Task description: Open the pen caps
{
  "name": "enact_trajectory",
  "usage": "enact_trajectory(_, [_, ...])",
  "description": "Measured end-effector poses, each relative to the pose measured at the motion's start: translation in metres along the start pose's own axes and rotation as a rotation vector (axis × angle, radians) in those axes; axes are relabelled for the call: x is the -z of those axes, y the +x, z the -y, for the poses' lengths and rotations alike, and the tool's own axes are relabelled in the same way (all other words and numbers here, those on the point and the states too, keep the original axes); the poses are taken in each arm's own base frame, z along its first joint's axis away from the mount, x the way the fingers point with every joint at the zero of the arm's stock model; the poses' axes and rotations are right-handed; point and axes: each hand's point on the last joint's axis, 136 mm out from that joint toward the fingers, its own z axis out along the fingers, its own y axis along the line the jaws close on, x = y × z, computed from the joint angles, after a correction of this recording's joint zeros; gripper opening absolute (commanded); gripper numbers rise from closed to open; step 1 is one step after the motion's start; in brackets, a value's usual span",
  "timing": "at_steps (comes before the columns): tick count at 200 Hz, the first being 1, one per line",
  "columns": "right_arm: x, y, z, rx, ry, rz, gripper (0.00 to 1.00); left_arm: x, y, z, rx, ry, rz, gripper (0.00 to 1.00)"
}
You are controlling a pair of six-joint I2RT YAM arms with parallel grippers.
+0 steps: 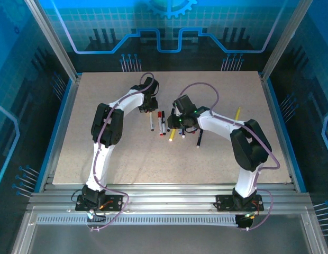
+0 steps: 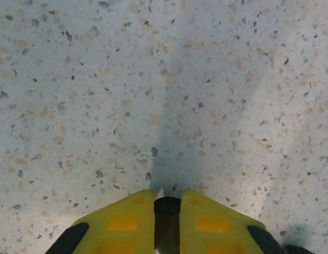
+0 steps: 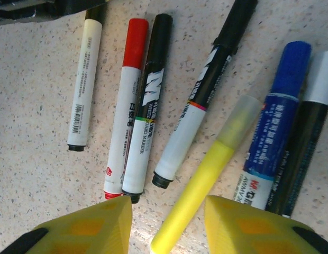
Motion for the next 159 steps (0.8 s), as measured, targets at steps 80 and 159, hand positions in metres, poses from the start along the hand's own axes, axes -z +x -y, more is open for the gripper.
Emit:
enact_trajectory(80, [-0.013, -0.002, -0.031, -0.044, -0.176, -0.021, 0.43, 0.023, 0.004, -0.001, 0.017, 0.061, -0.021, 0.00])
enact_trajectory(159, [-0.022, -0.008, -0.059, -0.102, -0.338, -0.030, 0.51, 0.047, 0.004, 0.015, 0.025, 0.170, -0.018, 0.00])
